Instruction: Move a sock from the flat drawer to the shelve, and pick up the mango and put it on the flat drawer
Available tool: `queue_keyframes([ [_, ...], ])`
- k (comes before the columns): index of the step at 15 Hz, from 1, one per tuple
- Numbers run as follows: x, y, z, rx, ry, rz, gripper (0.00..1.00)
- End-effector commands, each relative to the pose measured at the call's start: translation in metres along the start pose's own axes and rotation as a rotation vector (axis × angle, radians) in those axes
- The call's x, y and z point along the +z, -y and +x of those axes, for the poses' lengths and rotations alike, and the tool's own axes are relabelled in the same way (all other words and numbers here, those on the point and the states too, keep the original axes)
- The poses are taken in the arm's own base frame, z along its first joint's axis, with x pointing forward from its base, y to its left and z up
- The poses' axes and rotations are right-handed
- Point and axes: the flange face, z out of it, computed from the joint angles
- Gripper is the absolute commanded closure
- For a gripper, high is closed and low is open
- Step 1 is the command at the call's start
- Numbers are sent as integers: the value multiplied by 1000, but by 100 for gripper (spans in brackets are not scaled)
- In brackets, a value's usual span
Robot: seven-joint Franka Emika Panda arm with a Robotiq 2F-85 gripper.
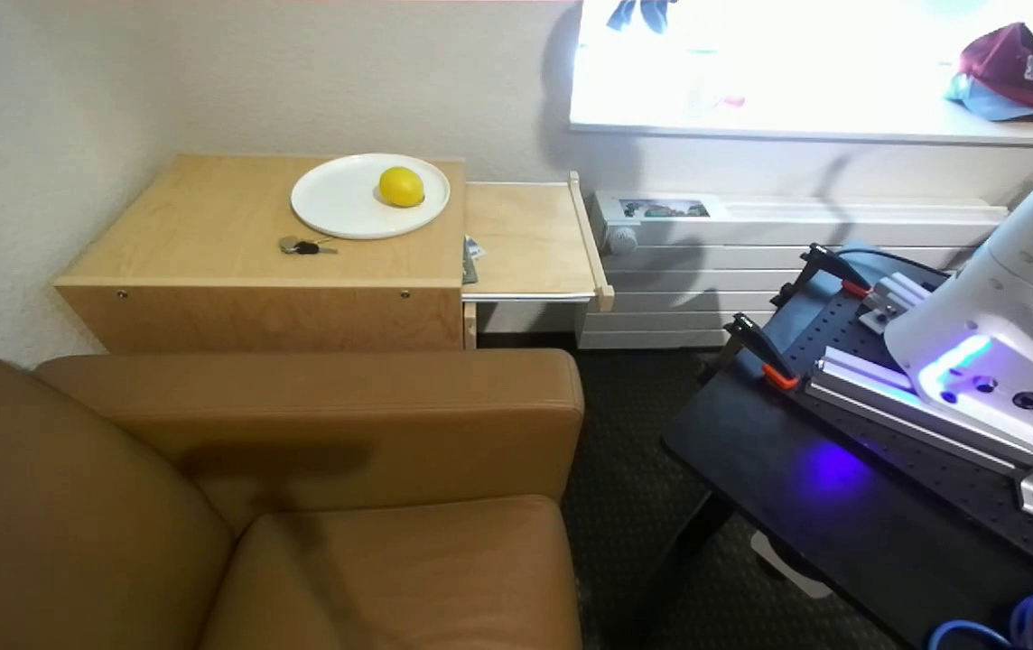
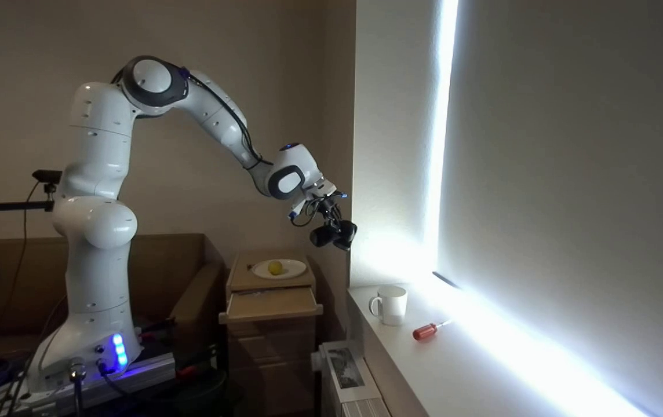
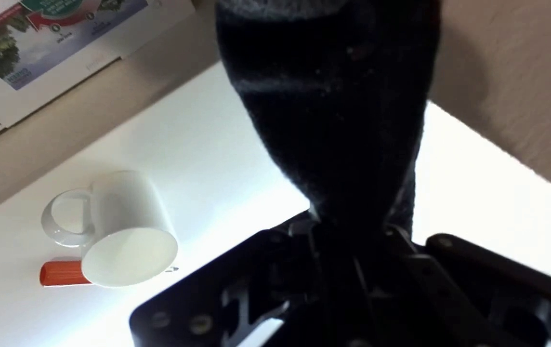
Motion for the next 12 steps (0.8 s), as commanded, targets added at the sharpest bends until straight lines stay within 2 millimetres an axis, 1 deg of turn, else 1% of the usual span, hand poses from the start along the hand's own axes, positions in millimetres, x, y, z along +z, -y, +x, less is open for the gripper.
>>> queue_keyframes([
  [1,55,32,35,121,-117,-70,97],
  [2,67,37,43,162,-148,-89,97],
  [3,76,45,51,210,-175,-109,97],
  [4,89,52,55,250,-202,-137,97],
  [5,97,62,55,292,-218,-172,97],
  [6,77,39,49,248,-166,-125,97],
  [7,85,45,50,253,-179,-132,90],
  [9,88,45,46,248,-174,-134,90],
  [10,92,41,46,231,-183,-139,97],
  [11,103,37,51,244,-171,-180,97],
  [12,113,33,56,258,-112,-202,97],
])
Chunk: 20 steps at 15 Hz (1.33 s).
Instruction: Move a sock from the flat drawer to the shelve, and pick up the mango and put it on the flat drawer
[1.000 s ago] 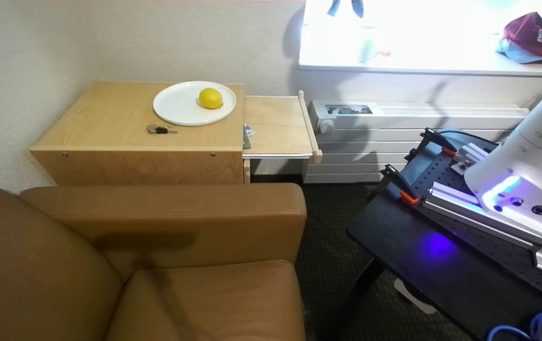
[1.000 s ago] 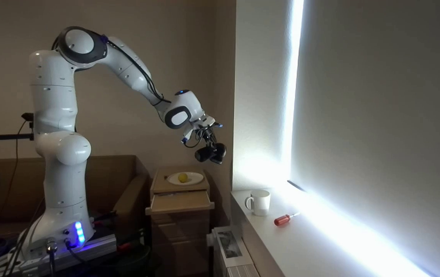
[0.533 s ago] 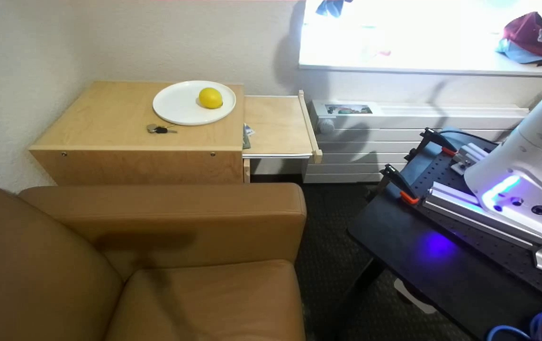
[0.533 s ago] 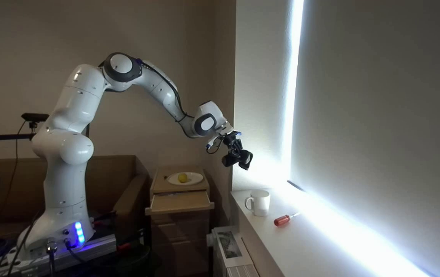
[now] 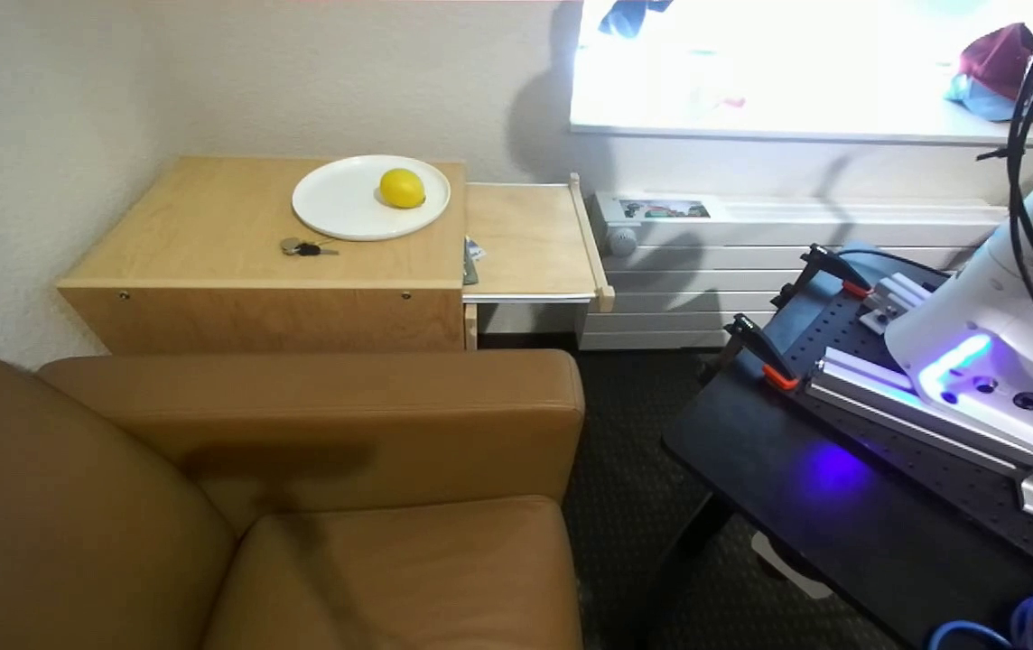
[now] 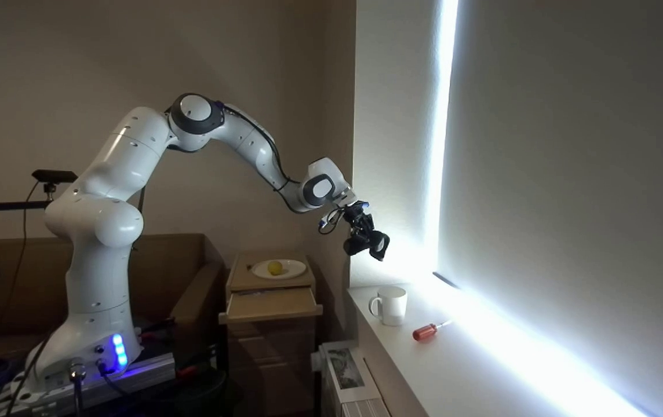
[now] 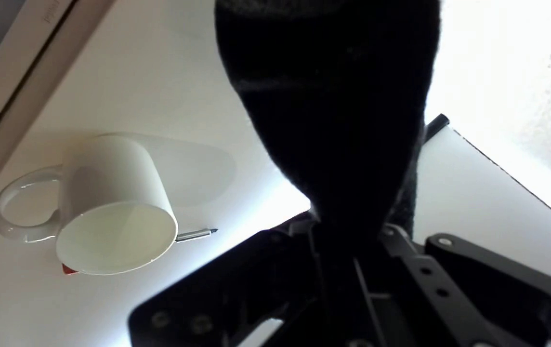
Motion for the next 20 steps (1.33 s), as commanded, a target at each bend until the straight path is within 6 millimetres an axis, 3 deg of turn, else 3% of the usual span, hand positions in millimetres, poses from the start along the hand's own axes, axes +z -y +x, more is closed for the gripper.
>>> queue_keyframes([
  [1,35,-6,8,22,89,-78,97],
  [7,97,-4,15,191,63,-106,97],
  [11,123,4,-7,276,39,-102,97],
  [16,148,6,-3,398,1,-103,97],
  [17,150,6,0,422,-4,-113,65],
  [20,151,8,8,473,-12,-106,51],
])
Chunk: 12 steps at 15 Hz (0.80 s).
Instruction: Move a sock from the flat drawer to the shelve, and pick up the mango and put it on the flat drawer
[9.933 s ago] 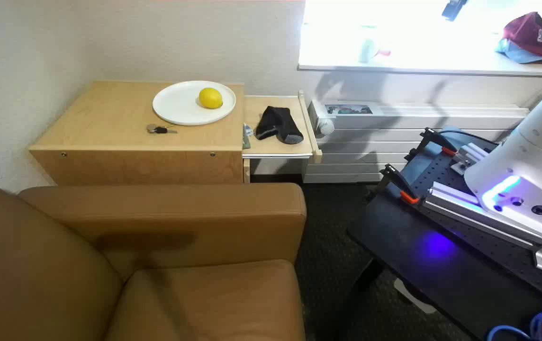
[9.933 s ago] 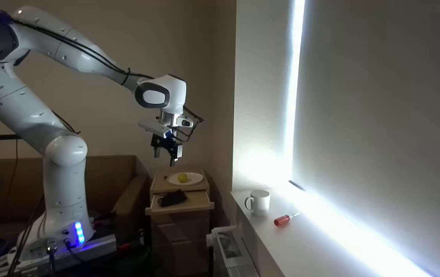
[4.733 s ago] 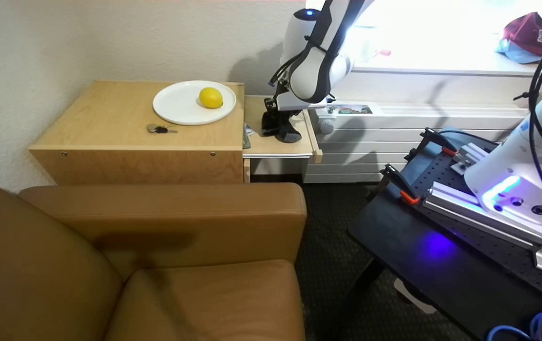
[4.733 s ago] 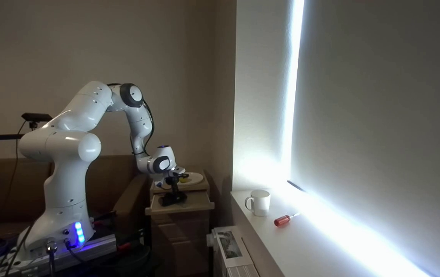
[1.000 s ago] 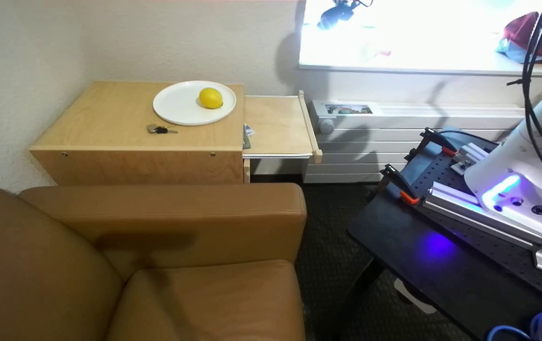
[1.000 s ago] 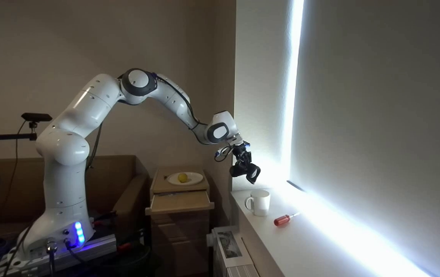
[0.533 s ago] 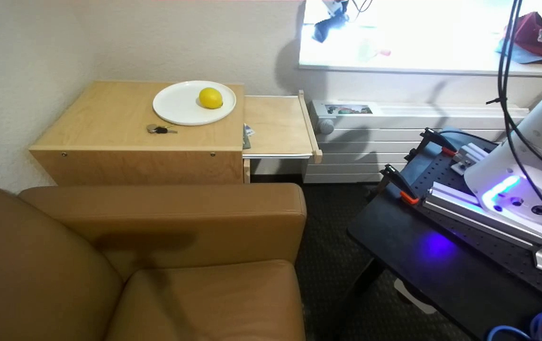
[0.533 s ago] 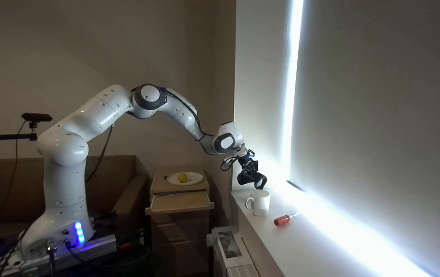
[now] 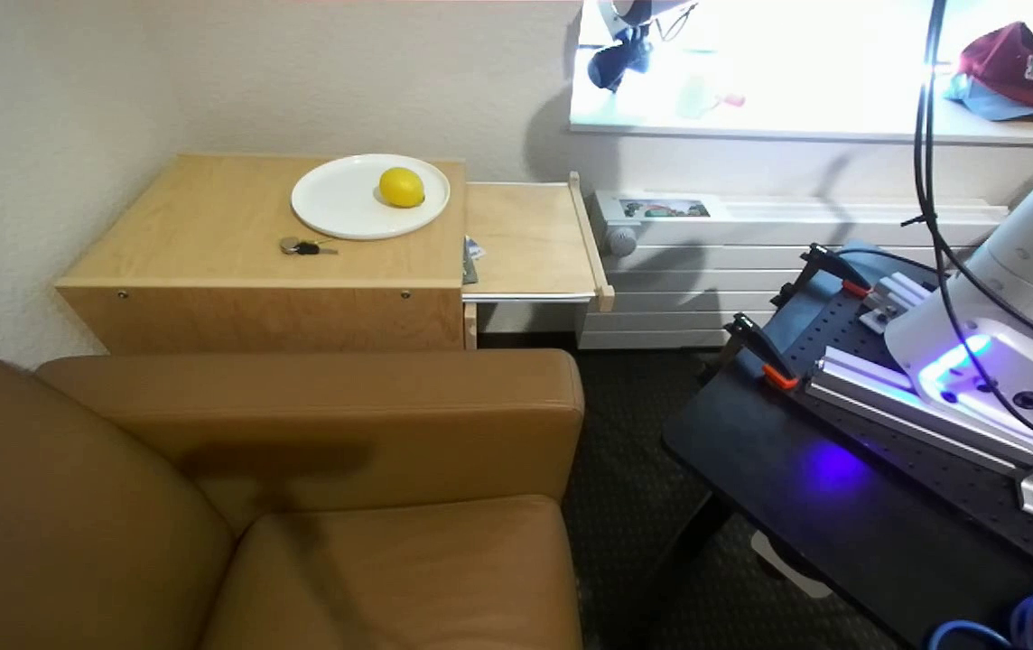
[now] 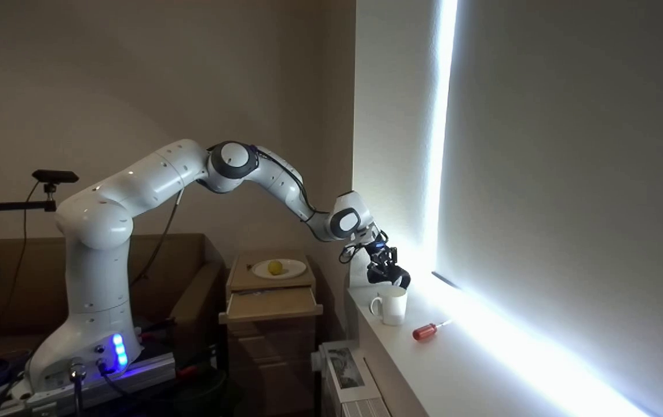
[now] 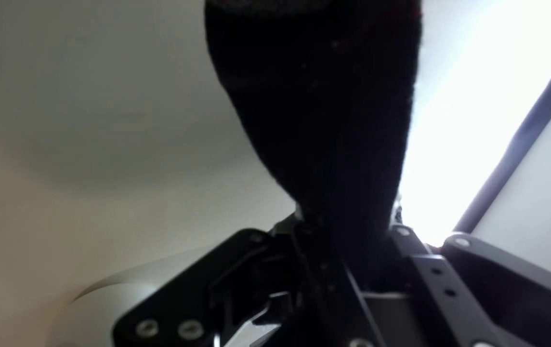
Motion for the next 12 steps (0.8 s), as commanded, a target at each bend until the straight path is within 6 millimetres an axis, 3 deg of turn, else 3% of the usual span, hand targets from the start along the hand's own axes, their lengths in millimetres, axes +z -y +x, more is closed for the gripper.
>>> queue_keyframes([
  [1,0,13,10,70,-7,4,44],
  [7,-20,26,13,98,60,-53,2],
  [9,-39,30,11,35,150,-102,0],
  [12,-73,34,31,-97,208,-171,0],
])
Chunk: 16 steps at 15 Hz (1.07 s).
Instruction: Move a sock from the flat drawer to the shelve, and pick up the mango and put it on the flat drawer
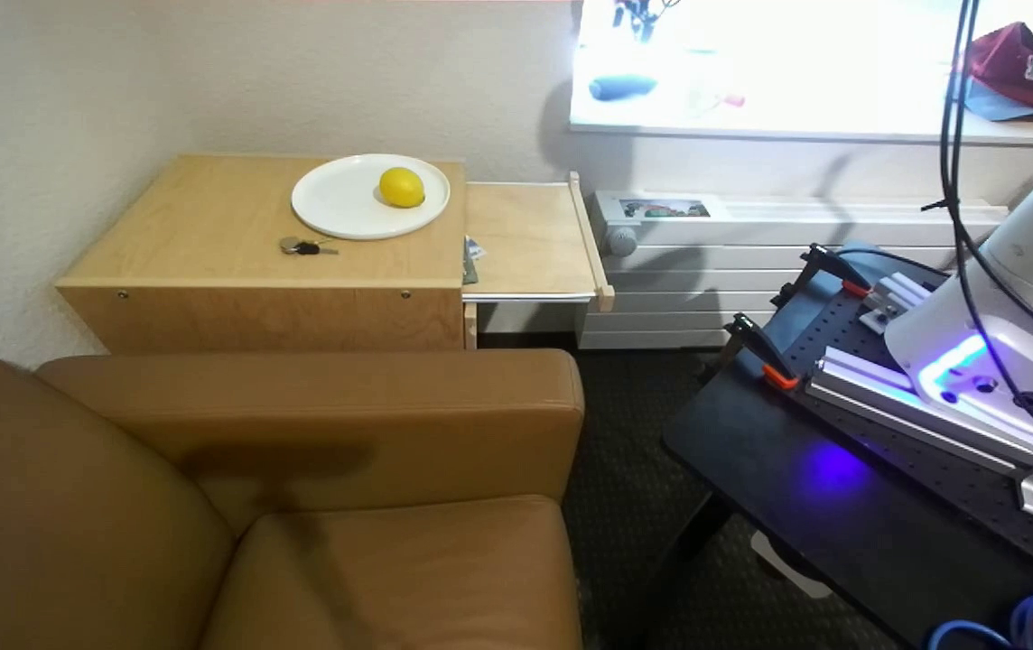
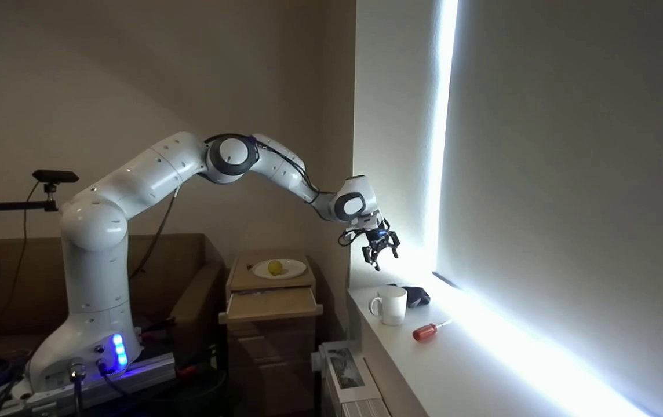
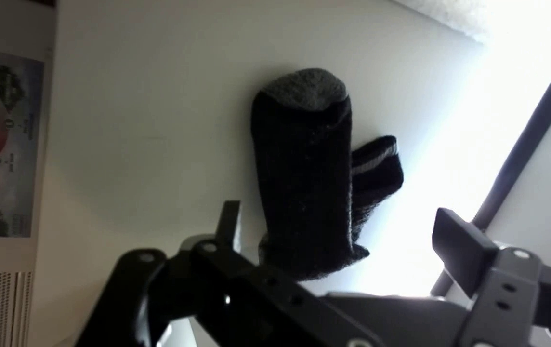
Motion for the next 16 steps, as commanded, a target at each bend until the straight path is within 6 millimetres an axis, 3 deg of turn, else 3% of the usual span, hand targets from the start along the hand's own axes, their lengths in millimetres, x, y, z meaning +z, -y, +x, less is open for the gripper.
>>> queue_keyframes([
  [1,-55,0,32,-114,63,-103,0],
  [5,-110,-10,75,-269,39,-172,0],
  [9,-140,-50,96,-444,130,-261,0],
  [14,-159,-114,103,-673,218,-377,0],
  [15,-163,-119,105,-707,209,-373,0],
  [16,-149,-94,104,-634,190,-358,0],
])
